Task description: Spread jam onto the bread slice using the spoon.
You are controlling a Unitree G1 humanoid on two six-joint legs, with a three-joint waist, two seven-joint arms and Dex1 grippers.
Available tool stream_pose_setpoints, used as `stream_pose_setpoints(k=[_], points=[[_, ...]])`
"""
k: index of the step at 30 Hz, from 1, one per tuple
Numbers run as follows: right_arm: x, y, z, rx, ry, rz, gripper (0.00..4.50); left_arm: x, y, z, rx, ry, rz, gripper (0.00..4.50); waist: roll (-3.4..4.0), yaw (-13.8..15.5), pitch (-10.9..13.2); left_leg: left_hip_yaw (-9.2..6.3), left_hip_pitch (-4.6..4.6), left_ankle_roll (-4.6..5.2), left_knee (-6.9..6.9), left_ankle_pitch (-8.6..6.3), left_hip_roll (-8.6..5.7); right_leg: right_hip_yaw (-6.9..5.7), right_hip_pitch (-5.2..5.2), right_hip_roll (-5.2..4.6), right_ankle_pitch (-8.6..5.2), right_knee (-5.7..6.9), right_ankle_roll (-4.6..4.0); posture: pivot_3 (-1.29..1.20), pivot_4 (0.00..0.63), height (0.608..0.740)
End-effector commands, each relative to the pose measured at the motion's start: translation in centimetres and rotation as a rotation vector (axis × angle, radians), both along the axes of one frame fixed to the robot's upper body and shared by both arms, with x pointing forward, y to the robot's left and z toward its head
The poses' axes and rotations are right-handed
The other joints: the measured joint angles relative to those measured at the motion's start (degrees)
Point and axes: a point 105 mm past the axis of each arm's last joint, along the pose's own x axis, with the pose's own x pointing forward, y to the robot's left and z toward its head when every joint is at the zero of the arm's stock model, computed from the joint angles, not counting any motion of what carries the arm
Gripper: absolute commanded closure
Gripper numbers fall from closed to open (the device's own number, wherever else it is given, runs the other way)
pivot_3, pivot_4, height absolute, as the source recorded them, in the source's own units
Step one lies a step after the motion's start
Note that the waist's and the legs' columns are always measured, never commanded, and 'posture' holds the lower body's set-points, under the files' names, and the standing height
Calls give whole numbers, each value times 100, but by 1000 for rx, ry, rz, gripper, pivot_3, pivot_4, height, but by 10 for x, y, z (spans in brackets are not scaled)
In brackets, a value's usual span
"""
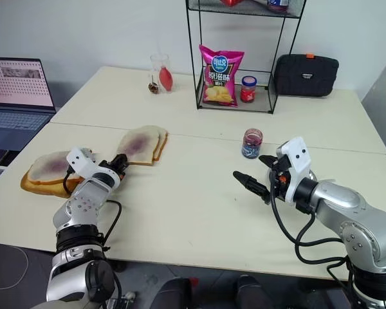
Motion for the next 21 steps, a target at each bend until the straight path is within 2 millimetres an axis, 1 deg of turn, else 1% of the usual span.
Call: stream_pose_setpoints(k=[1, 3, 4, 5, 8, 9, 18, 21], points=[[0, 2, 10, 9, -52, 10, 0, -2, 8, 13, -14, -61, 49, 3322, 0, -8, 0, 0, 0, 0, 0, 0, 0, 0, 0, 0, 0, 0, 0, 0, 150, 740], [1, 2, 10, 9, -51, 9, 0, -2, 9, 19, -18, -91, 63, 3322, 0, -13, 0, 1, 0, 0, 0, 0, 0, 1, -1, 1, 0, 0, 0, 0, 150, 740], [1, 2, 10, 9, -51, 8, 0, -2, 10, 21, -19, -98, 66, 3667, 0, -13, 0, 1, 0, 0, 0, 0, 0, 1, -1, 1, 0, 0, 0, 0, 150, 740], [2, 2, 10, 9, -51, 7, 0, -2, 10, 24, -25, -111, 65, 3782, 0, -13, 0, 0, 0, 0, 0, 0, 0, 0, -1, 1, 0, 0, 0, 0, 150, 740], [3, 1, 9, 9, -52, 4, 0, -2, 10, 31, -21, -139, 62, 4404, -1, -13, 1, 1, 0, 0, -1, 0, 0, 1, -1, 1, 0, -1, 0, 0, 150, 740], [3, 1, 9, 9, -52, 4, 0, -2, 10, 34, -22, -149, 62, 4455, -1, -12, 1, 0, -1, 0, -1, 0, 0, 0, -1, 1, 0, -1, -1, 0, 150, 740], [5, 4, 8, 21, -56, 5, 0, 2, 6, 63, -13, -245, 23, 4455, -1, -8, 1, -1, -1, 0, -1, 0, 0, -1, -1, 2, 0, -1, -1, 0, 150, 740], [4, 3, 10, 22, -59, 3, 0, 5, -9, 89, 11, -314, -81, 4455, -4, -8, 3, -1, -1, 0, 0, 0, 0, 0, -1, 2, 0, -1, -1, 0, 150, 740]])
